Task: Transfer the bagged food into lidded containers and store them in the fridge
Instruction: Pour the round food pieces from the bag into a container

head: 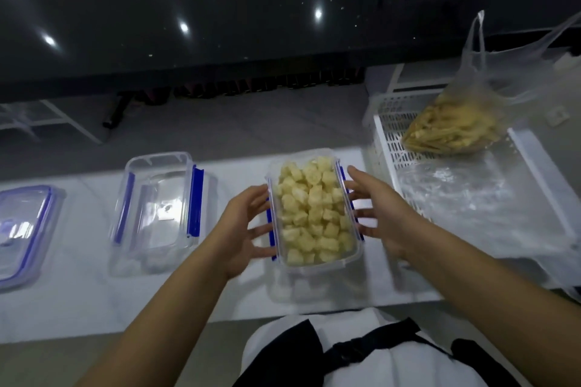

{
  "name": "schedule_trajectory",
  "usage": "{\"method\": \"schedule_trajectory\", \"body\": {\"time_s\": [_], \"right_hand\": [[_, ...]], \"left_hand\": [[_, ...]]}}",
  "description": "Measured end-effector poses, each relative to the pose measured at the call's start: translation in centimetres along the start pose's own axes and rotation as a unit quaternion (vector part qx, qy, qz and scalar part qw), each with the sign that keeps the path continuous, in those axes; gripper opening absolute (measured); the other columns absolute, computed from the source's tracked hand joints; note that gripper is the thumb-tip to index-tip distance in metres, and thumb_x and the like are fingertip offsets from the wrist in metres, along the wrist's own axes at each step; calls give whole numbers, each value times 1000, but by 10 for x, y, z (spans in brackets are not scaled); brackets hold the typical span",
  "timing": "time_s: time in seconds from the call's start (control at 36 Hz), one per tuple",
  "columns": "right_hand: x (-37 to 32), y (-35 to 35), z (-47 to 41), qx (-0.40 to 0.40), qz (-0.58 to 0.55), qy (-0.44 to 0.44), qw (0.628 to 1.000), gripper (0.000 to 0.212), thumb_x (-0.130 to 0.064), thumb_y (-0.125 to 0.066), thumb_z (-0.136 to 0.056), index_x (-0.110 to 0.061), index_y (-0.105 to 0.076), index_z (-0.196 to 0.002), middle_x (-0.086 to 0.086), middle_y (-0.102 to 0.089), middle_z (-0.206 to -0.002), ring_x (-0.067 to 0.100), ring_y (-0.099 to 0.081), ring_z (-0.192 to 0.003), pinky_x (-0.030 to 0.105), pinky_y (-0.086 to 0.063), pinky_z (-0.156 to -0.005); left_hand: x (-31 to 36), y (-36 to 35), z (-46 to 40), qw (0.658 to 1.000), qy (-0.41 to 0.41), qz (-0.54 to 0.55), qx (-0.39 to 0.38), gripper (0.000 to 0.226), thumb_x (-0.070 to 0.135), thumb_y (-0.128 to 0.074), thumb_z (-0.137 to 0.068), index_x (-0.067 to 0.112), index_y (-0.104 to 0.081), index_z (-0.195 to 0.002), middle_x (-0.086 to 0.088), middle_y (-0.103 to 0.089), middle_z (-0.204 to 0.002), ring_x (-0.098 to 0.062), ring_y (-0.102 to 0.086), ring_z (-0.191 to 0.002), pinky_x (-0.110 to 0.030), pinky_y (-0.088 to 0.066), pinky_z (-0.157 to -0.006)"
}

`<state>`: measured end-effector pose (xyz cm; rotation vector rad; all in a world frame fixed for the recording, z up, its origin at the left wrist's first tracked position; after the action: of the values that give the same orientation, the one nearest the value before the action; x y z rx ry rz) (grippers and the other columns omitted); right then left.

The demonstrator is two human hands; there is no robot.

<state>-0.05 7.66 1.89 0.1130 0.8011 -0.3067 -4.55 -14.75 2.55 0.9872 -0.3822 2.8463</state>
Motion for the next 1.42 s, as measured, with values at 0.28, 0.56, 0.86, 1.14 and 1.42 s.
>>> {"method": "schedule_trajectory", "body": {"time_s": [0.28, 0.56, 0.86, 1.14, 1.42], "right_hand": [[-3, -2, -6, -4, 8, 23, 1000, 52, -73, -63, -72, -27, -76, -92, -14, -71, -71, 11, -67, -69, 26, -49, -57], [2, 4, -9, -27, 8, -2, 1000, 49, -70, -61, -80, -25, -75, -95, -8, -68, -85, 15, -66, -74, 30, -52, -63], [-12, 2, -21, -40, 9, -9, 999, 49, -68, -58, -85, -23, -70, -99, -3, -65, -93, 19, -64, -82, 33, -52, -68], [-8, 4, -23, -27, 8, -20, 999, 46, -63, -56, -90, -21, -66, -106, 0, -65, -93, 18, -62, -80, 28, -48, -57], [-27, 10, 3, -58, 220, 187, 956, 48, -51, -58, -95, -44, -46, -141, -28, -52, -127, -14, -52, -106, 8, -42, -79]], "left_hand": [[14, -4, -1, 998, -45, -32, 12, 38, 56, -60, -82, 33, -77, -107, 8, -66, -126, -26, -61, -114, -56, -59, -82], [6, -7, 1, 999, -38, -32, 16, 33, 53, -61, -82, 32, -79, -100, 7, -67, -123, -27, -62, -112, -55, -60, -79], [21, 0, -16, 999, -29, -22, 31, 31, 51, -60, -84, 29, -82, -86, 3, -70, -120, -30, -62, -114, -59, -55, -86], [23, -19, -22, 996, -35, -77, 20, 27, 51, -57, -83, 36, -79, -91, 8, -72, -118, -24, -63, -110, -46, -59, -74], [22, -17, -6, 940, -147, -290, 102, 60, 62, -52, -95, 51, -29, -149, 8, -34, -159, -23, -40, -141, -49, -40, -109]]}}
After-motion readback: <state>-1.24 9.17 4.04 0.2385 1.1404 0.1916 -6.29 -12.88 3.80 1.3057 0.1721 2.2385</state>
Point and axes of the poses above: each hand's wrist, its own z-axis away from the middle knuckle, its own y-axis out of the back of the hand, x = y × z, the point moved 6 cm from there along -z, towards the middle knuckle
